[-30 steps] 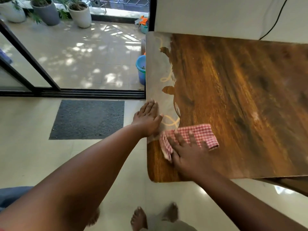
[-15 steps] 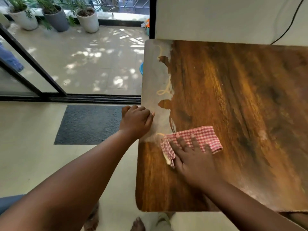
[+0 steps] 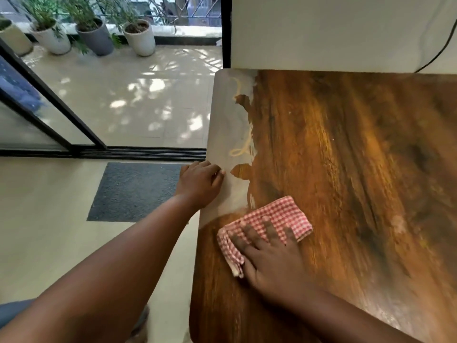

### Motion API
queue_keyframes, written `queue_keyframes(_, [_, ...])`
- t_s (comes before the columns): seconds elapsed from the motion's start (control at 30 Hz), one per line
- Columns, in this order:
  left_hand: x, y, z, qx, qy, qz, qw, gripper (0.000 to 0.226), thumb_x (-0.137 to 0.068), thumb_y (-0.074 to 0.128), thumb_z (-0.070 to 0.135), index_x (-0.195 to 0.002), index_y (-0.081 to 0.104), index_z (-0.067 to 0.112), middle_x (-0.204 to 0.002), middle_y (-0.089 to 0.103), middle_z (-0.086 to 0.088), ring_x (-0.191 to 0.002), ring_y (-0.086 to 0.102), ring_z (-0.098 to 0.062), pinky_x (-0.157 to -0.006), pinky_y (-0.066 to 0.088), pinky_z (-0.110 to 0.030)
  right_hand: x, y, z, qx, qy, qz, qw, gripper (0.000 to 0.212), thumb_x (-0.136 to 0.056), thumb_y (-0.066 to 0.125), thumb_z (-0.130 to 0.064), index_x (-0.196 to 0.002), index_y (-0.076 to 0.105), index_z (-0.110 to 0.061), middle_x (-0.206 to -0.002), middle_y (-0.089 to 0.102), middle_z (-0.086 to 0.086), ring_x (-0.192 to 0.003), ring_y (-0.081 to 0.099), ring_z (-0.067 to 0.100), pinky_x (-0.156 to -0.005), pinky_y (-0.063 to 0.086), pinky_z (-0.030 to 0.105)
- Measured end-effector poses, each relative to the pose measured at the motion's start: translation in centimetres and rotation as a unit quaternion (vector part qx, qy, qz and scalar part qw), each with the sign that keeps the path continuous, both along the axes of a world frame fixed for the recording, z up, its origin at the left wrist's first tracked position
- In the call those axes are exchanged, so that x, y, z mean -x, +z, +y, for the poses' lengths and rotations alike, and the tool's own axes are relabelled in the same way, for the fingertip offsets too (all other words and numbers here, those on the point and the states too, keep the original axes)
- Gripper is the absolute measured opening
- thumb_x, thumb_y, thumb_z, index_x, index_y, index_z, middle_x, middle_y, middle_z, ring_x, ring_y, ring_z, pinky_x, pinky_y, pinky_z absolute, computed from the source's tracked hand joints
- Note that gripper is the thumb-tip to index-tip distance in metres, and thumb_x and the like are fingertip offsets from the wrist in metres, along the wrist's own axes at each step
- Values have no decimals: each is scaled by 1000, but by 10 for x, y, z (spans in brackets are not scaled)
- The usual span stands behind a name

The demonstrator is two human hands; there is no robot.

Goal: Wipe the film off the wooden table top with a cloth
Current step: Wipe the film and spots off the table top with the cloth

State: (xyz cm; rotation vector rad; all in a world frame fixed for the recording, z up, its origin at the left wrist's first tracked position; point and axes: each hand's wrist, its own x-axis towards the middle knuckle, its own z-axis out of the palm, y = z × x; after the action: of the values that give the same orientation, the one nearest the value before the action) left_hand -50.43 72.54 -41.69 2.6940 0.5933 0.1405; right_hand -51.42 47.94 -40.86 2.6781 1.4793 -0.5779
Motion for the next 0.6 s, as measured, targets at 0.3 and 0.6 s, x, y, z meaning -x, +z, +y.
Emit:
queue_keyframes(0.3, [-27, 3, 10, -49, -62, -18, 997, 31, -95, 48, 40, -87, 67, 17, -103, 62, -1, -103, 51, -25, -88, 29, -37, 27, 12, 74, -12, -4, 19, 1000, 58, -87, 25, -48, -141, 41, -38, -150, 38, -4, -139, 26, 41, -101, 8, 71])
queue_keyframes(0.6, [-58, -1, 37, -64, -132, -34, 989, 37, -97, 41, 38, -129, 52, 23, -115, 67, -2, -108, 56, -26, -96, 33, -38, -35, -7, 76, -22, -150, -26, 988, 56, -91, 8, -56, -144, -11, -50, -158, 0, -9, -145, -8, 32, -107, -9, 61])
